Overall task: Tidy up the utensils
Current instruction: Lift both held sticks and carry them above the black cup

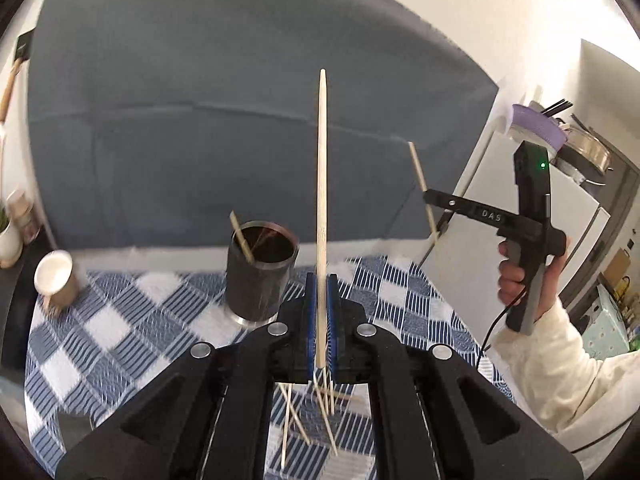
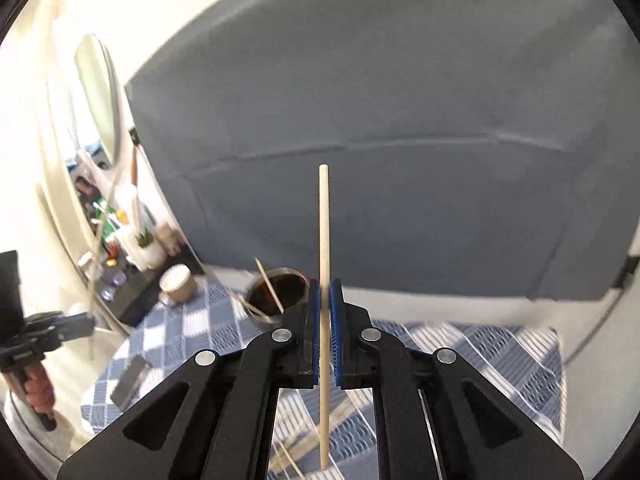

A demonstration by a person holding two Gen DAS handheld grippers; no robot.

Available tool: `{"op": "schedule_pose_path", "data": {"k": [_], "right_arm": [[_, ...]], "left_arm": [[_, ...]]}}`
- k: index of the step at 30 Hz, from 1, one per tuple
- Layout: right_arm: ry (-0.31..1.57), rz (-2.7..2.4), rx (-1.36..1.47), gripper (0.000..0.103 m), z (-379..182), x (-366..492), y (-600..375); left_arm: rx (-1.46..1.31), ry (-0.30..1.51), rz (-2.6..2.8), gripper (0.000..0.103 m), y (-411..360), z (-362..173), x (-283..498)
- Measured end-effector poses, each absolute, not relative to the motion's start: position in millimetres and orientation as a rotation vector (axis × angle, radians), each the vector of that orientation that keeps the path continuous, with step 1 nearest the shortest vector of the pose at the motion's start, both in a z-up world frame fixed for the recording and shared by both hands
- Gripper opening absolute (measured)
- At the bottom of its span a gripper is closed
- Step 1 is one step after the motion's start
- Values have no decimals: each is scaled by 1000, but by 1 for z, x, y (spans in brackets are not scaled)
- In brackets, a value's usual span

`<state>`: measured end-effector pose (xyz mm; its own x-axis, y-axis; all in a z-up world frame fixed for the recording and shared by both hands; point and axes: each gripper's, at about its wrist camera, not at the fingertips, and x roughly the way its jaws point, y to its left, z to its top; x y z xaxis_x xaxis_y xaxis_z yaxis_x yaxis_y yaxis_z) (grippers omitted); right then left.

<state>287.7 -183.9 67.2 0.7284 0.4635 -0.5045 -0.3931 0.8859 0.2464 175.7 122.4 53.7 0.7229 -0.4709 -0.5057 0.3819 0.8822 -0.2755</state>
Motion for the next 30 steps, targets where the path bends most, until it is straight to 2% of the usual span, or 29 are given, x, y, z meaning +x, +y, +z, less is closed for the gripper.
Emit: {"op": "schedule_pose_path", "data": {"k": [7,15,30], "right_arm": [[543,541,173,5,81,324,-159],[534,564,138,5,83,365,-117],[585,596,144,5,39,424,-57]], "left_arm": [[-201,544,-564,5,123,61,220],[-269,527,-589,5,140,39,268],[-328,526,-690,5,156,-21,362]]}}
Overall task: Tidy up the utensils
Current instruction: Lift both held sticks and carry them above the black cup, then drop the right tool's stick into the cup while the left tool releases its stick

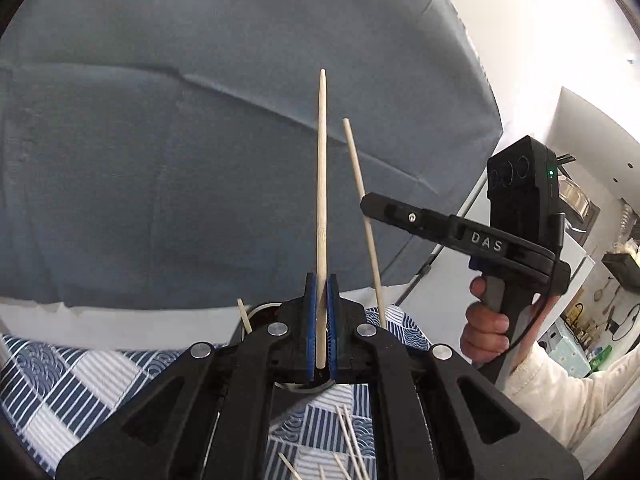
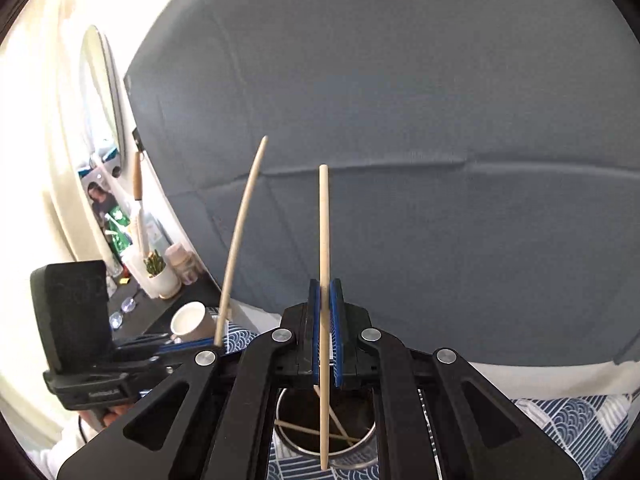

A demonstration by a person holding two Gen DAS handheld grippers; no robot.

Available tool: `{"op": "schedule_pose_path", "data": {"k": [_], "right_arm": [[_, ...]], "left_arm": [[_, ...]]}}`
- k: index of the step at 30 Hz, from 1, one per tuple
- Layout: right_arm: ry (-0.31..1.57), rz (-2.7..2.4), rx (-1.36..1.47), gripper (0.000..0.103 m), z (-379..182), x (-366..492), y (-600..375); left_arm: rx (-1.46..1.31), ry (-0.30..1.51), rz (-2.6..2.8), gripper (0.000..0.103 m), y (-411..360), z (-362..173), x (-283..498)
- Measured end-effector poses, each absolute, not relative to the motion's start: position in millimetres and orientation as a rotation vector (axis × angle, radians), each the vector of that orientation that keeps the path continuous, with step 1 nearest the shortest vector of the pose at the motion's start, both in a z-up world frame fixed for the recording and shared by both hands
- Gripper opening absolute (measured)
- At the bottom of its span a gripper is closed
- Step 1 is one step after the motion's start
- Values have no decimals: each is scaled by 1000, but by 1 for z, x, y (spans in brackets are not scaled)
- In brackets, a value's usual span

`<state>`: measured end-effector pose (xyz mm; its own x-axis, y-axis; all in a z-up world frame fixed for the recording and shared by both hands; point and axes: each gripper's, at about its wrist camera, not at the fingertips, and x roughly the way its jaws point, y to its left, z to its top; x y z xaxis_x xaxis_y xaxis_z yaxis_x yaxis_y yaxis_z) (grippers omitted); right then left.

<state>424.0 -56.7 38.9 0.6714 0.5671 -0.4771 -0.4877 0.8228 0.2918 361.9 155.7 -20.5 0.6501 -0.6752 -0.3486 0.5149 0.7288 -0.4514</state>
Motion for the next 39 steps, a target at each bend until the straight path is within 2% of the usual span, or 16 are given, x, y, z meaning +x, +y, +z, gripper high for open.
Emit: {"op": "schedule_pose_path", "data": {"k": [14,27,39], "right_arm": [[651,565,188,5,-11,447,-44],[629,565,271,5,-17,450,-41],[697,559,215,5,-36,423,-44]], "left_arm": [[-377,528,-751,5,139,-83,397],[-286,603,-727,5,128,-90,376],[-216,643,-709,5,125,-90,360]]}}
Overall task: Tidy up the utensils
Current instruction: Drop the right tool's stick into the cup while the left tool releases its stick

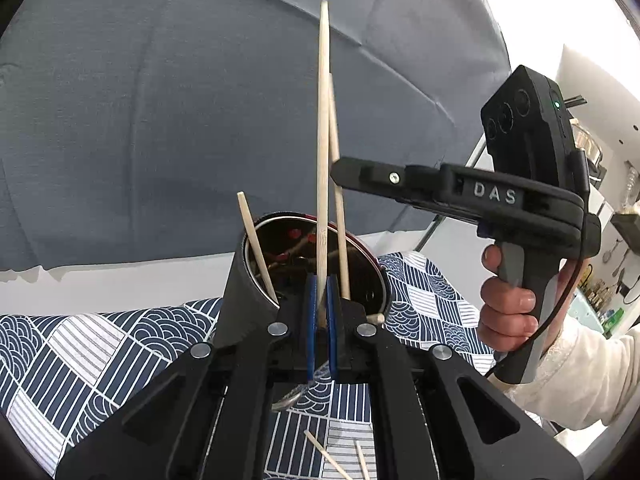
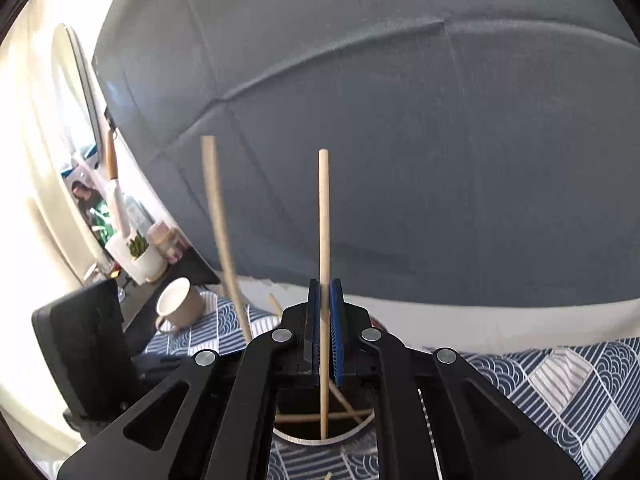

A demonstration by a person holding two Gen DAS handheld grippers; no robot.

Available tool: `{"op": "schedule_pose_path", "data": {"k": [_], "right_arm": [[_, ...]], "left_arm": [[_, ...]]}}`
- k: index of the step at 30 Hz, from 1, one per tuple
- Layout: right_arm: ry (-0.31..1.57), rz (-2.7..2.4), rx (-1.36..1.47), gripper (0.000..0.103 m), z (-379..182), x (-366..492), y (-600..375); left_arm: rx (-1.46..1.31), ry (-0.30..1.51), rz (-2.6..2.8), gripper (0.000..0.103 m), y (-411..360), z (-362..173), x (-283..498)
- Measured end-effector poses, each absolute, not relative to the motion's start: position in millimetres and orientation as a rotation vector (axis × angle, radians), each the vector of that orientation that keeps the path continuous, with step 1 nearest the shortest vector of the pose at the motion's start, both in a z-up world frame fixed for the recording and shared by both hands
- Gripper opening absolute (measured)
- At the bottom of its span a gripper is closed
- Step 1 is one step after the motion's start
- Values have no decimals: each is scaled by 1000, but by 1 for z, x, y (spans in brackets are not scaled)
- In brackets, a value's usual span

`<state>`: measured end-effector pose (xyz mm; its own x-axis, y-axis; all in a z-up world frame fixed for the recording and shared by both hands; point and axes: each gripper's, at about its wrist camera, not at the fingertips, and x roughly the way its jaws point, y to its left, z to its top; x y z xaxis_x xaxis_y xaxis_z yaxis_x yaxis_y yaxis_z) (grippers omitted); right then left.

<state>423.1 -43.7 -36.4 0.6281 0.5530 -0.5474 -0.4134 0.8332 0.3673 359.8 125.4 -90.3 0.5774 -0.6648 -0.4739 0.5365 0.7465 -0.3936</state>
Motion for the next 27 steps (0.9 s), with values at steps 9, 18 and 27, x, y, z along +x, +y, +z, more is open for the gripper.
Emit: {"op": "schedule_pose_path", "data": {"k": [9,18,27], "right_arm": [[724,528,177,11,-33,402,-49],[672,481,189,76,-13,380,-75],[660,476,220,80,2,359,-89]], "left_arm": [[-185,682,-641,24,130,-77,344],[-119,679,-567,66,129,-54,310],[-101,681,-524,77,129,-43,286]]}}
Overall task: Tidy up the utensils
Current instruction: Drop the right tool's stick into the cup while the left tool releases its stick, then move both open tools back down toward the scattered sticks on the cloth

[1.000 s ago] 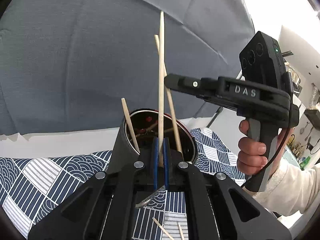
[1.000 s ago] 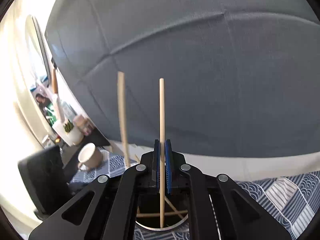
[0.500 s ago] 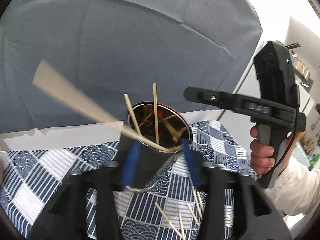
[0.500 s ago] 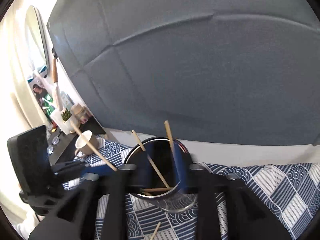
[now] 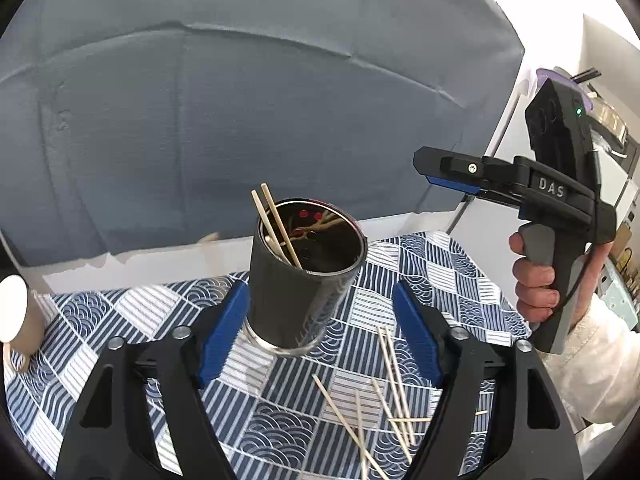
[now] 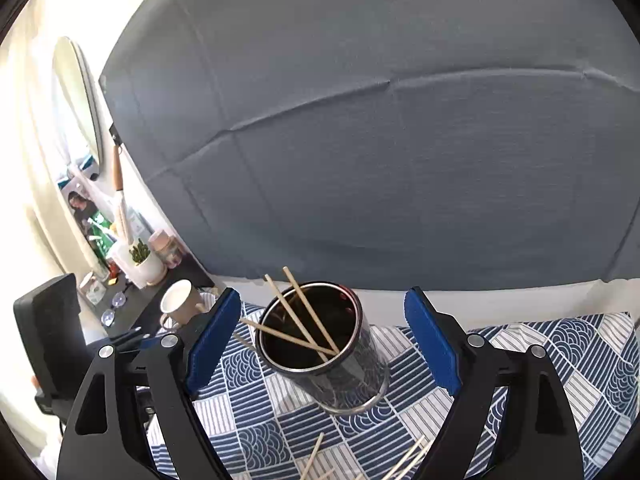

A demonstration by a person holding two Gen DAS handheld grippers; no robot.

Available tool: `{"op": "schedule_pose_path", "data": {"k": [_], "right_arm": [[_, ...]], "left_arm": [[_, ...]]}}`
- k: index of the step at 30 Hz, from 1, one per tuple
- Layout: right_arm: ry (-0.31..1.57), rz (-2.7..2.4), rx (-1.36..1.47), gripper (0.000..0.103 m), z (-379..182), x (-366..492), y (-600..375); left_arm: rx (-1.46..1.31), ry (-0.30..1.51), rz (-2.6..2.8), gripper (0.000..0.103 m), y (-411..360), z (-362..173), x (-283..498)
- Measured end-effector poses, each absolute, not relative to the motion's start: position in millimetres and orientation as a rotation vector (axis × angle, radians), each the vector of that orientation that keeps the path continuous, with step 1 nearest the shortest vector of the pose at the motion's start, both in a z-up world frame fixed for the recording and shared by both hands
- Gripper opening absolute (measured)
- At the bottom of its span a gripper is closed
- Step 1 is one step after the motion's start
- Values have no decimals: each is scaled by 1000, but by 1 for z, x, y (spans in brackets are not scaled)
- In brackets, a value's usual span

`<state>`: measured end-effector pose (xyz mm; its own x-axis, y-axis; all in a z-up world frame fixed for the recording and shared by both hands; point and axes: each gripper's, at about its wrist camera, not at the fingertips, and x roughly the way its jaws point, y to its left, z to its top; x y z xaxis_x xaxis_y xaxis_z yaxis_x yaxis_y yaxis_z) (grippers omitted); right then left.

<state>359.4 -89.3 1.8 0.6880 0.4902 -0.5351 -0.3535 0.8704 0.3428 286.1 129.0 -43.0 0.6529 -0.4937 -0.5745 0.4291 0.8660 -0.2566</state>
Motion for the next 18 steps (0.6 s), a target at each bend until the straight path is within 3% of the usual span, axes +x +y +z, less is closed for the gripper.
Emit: {"op": "schedule_pose_path", "data": {"k": [8,18], "right_arm": [[648,499,176,86,12,335,-96],[678,546,157,88,15,303,-100]], "left_arm": [[-158,706,-439,92,149,-48,248],[-171,780,-323,97,167,-62,193]]}}
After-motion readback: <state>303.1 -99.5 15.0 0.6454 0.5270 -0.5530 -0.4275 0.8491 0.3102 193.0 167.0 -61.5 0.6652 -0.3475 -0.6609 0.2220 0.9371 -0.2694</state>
